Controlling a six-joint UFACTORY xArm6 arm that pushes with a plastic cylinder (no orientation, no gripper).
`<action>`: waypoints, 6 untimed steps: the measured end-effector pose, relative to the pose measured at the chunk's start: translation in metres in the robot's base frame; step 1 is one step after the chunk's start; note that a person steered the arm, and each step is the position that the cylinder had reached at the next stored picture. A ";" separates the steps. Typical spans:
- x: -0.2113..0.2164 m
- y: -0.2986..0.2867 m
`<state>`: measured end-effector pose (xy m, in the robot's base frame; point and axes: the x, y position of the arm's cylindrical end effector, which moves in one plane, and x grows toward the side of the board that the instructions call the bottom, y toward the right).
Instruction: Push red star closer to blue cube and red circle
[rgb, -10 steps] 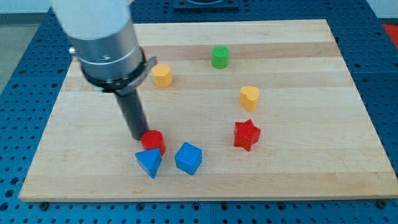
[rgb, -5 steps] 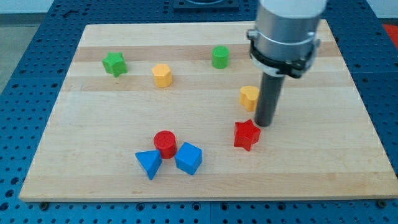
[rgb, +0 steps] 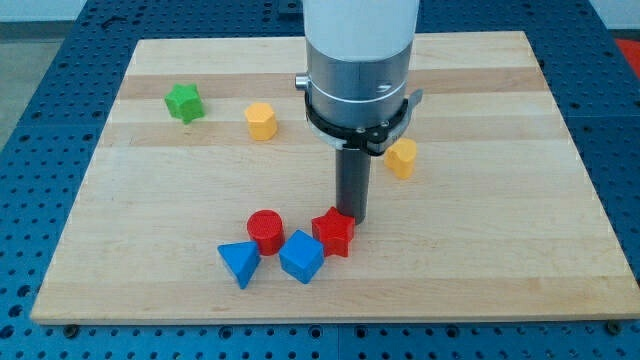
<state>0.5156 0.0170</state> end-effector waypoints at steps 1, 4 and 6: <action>0.006 0.012; 0.016 -0.010; 0.014 -0.034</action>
